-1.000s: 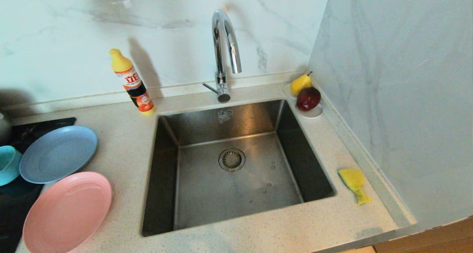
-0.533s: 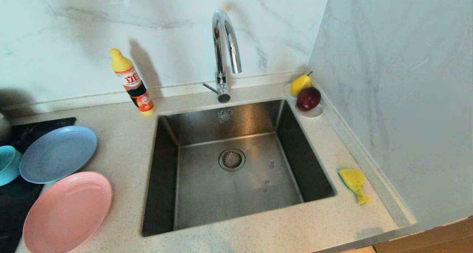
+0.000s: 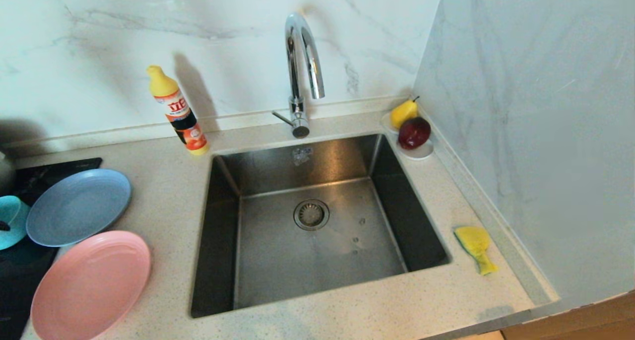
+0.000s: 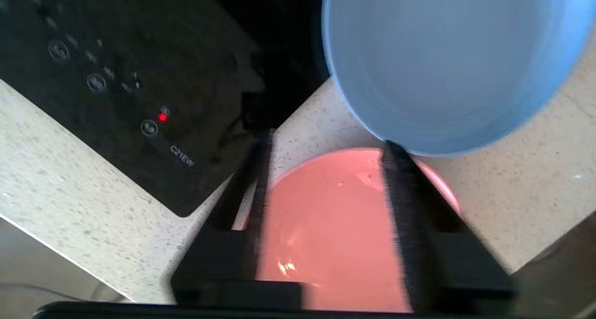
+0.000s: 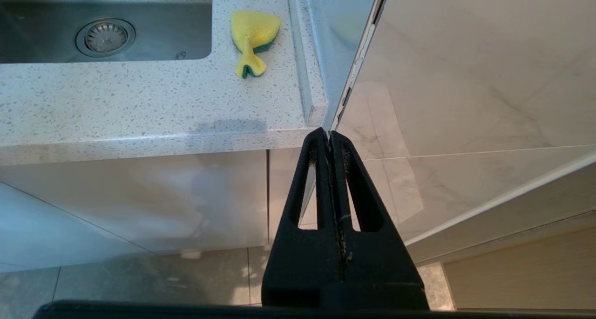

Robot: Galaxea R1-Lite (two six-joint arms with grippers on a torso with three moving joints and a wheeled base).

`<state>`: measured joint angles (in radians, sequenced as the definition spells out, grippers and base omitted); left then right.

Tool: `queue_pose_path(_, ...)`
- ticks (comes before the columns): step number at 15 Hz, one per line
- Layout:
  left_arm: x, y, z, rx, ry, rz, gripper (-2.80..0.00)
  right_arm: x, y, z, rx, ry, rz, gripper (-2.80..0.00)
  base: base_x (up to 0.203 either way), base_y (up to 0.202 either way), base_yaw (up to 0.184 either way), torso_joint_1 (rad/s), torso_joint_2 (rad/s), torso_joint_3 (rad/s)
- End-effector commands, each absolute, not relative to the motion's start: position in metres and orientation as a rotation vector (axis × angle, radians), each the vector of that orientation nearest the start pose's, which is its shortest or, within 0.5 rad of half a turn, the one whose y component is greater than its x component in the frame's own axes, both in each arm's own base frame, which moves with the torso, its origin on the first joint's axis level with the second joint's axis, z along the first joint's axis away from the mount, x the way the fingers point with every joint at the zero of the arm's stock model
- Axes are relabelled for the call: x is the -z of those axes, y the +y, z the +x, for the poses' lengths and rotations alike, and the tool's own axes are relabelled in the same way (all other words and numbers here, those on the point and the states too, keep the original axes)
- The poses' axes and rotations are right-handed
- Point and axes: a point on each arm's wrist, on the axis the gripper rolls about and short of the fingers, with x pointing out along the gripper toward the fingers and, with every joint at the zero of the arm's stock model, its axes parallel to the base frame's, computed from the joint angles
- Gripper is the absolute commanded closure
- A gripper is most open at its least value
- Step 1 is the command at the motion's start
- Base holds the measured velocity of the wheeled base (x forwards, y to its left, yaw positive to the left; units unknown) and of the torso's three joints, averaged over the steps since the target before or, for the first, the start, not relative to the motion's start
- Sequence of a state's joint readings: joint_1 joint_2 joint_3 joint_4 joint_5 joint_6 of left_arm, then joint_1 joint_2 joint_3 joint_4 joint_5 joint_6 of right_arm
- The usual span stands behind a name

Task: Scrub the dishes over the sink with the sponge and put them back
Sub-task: Place the plate on the plate

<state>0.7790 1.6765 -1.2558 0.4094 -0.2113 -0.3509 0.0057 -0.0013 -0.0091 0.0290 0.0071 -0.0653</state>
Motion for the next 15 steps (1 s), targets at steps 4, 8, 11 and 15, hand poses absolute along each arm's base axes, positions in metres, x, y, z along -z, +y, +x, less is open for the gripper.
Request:
queue_pose_path(4,-0.181,0.232,0.217,-0.734,0.737,-0.827,-2.8,-0.075,0.0,-0.024,-0.014,0.019,-0.066,0.0,0.0,0.0,0.0,0.0,0.0,0.0)
queue_pose_path(8,-0.169,0.243,0.217,-0.755,0.754,-0.866,-2.8,-0.075,0.0,-0.024,-0.014,0.018,-0.066,0.0,0.0,0.0,0.0,0.0,0.0,0.0)
queue_pose_path(11,-0.16,0.251,0.224,-0.766,0.749,-0.888,-2.8,-0.075,0.0,-0.024,-0.014,0.018,-0.066,0.0,0.0,0.0,0.0,0.0,0.0,0.0)
queue_pose_path(15,-0.151,0.258,0.23,-0.772,0.747,-0.888,-2.8,-0.075,0.0,-0.024,-0.014,0.018,-0.066,0.0,0.0,0.0,0.0,0.0,0.0,0.0)
